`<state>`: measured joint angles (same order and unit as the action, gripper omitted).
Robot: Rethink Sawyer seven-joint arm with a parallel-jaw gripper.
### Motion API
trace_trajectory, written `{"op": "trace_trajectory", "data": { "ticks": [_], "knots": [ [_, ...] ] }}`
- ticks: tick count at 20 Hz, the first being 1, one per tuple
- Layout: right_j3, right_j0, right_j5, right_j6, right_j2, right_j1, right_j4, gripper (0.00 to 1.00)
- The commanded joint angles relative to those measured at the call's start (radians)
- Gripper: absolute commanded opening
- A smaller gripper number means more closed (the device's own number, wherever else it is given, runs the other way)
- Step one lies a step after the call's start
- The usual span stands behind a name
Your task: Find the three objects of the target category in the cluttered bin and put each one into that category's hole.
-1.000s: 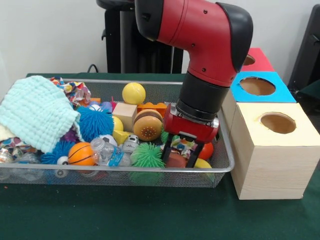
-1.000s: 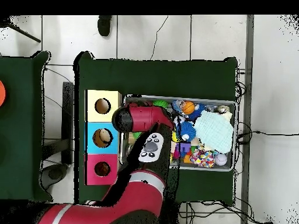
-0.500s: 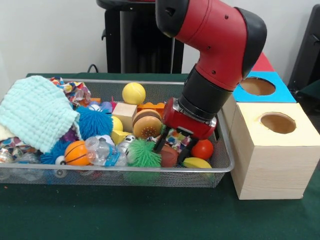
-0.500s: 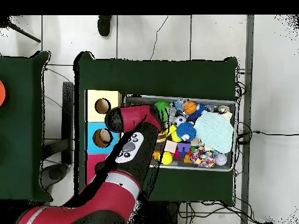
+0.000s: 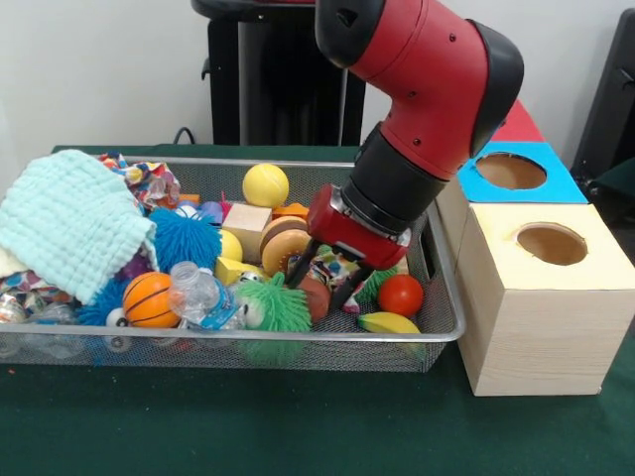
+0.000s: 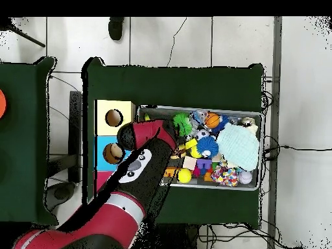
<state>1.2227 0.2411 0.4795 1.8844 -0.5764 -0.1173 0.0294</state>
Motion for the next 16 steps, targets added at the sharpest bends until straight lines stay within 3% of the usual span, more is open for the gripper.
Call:
{"op": "trace_trajectory", "data": {
  "ticks": [1,11,14,16],
  "knots": [
    [0.022,-0.031,0.038,0.279,-0.067,0.095,0.018,1.00],
    [-0.017,-0.053,0.019,0.242,-0.084,0.109,0.045,1.00],
    [-0.019,-0.075,0.004,0.210,-0.045,0.106,0.049,1.00],
    [-0.001,-0.105,0.018,0.161,0.028,0.082,0.057,1.00]
  ]
}}
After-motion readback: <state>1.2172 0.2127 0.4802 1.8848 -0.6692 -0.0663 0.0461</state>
